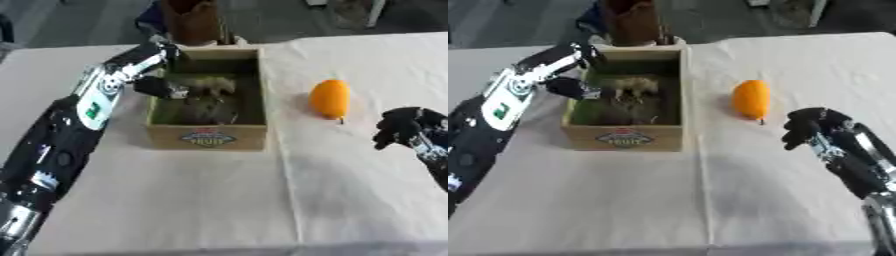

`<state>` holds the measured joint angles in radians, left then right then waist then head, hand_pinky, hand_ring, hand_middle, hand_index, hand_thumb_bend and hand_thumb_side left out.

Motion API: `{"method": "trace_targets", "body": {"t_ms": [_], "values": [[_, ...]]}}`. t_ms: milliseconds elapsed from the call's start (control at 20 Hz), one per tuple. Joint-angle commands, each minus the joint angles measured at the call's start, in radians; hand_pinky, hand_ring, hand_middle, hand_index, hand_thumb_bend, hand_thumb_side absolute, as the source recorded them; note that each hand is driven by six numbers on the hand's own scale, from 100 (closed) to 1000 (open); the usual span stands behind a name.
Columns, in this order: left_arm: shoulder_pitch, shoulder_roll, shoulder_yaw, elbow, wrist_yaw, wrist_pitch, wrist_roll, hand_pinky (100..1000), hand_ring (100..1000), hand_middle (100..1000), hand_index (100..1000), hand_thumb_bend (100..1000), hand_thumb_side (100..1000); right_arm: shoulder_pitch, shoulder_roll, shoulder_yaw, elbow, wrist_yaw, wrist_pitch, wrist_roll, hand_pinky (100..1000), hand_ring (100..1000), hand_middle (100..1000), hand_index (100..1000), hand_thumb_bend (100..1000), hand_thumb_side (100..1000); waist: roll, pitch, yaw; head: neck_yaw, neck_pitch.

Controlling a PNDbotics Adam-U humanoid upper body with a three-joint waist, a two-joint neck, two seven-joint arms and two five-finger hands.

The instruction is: Pick up objects on the table and place them in the box.

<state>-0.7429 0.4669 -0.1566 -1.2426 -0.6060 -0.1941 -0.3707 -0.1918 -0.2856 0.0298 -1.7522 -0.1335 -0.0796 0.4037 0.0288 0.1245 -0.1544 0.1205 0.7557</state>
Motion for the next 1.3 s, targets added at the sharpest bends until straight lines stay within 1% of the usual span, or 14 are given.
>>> {"method": "trace_targets", "body": {"t_ms": [50,100,150,200,250,350,400,550,650,850,900,1050,1250,1300], "values": [[0.023,0.083,0.038,-0.143,0.097,0.031,0.034,674,686,654,766,530,821,-0.004,-0.02,-0.012,-0.011,0.004,-0.002,-0.004,547,588,599,730,100,507,-0.003,-0.019,0.008,-0.01,0.005],[0.044,0.1,0.05,-0.185,0.133,0.043,0.05,660,667,630,745,487,818,-0.005,-0.023,-0.013,-0.011,0.004,-0.004,-0.005,548,588,599,730,100,504,-0.003,-0.019,0.012,-0.011,0.003],[0.063,0.113,0.06,-0.224,0.167,0.056,0.065,658,664,626,742,479,815,-0.007,-0.026,-0.014,-0.011,0.004,-0.006,-0.006,548,588,599,730,100,503,-0.003,-0.019,0.014,-0.013,0.002],[0.083,0.123,0.076,-0.261,0.204,0.07,0.085,633,638,599,716,411,786,-0.011,-0.035,-0.014,-0.011,0.003,-0.008,-0.007,548,589,599,731,100,495,-0.004,-0.019,0.019,-0.016,0.002],[0.107,0.131,0.093,-0.301,0.247,0.085,0.113,618,626,587,705,373,768,-0.019,-0.047,-0.013,-0.011,0.003,-0.013,-0.007,549,590,600,732,100,487,-0.005,-0.019,0.024,-0.019,0.003],[0.161,0.139,0.121,-0.378,0.34,0.117,0.172,608,620,582,699,344,750,-0.039,-0.079,-0.008,-0.006,0.004,-0.026,-0.003,551,592,602,734,100,476,-0.006,-0.018,0.034,-0.025,0.002],[0.187,0.14,0.133,-0.407,0.372,0.139,0.2,600,619,582,697,316,720,-0.052,-0.098,-0.005,-0.004,0.006,-0.036,0.0,552,594,604,737,100,454,-0.007,-0.018,0.039,-0.028,0.003],[0.28,0.13,0.158,-0.503,0.48,0.155,0.274,592,618,581,697,294,708,-0.097,-0.168,0.004,0.013,0.008,-0.071,-0.003,556,600,608,740,100,421,-0.011,-0.021,0.056,-0.036,0.002],[0.336,0.113,0.171,-0.55,0.528,0.164,0.309,582,613,577,693,288,699,-0.134,-0.218,0.01,0.026,0.012,-0.1,-0.008,562,609,616,747,100,377,-0.012,-0.02,0.067,-0.041,0.004],[0.423,0.066,0.195,-0.615,0.566,0.178,0.351,575,609,574,690,284,697,-0.214,-0.315,0.039,0.063,0.039,-0.166,-0.002,585,639,646,771,100,334,-0.016,-0.02,0.09,-0.053,0.007],[0.44,0.055,0.2,-0.628,0.571,0.18,0.358,571,607,573,689,284,697,-0.234,-0.337,0.048,0.077,0.053,-0.185,0.004,597,659,667,784,100,309,-0.016,-0.02,0.095,-0.055,0.008],[0.485,0.025,0.21,-0.66,0.584,0.188,0.375,567,605,571,688,284,696,-0.292,-0.392,0.08,0.136,0.114,-0.247,0.026,613,680,688,795,100,300,-0.018,-0.022,0.112,-0.066,0.01],[0.529,-0.013,0.216,-0.678,0.608,0.198,0.397,556,597,563,684,280,695,-0.358,-0.415,0.118,0.255,0.227,-0.326,0.062,637,715,732,822,100,325,-0.017,-0.022,0.131,-0.08,0.012],[0.536,-0.022,0.217,-0.679,0.615,0.201,0.402,553,593,560,683,278,694,-0.374,-0.414,0.124,0.29,0.257,-0.344,0.07,642,722,742,830,125,328,-0.017,-0.022,0.136,-0.081,0.012]]}}
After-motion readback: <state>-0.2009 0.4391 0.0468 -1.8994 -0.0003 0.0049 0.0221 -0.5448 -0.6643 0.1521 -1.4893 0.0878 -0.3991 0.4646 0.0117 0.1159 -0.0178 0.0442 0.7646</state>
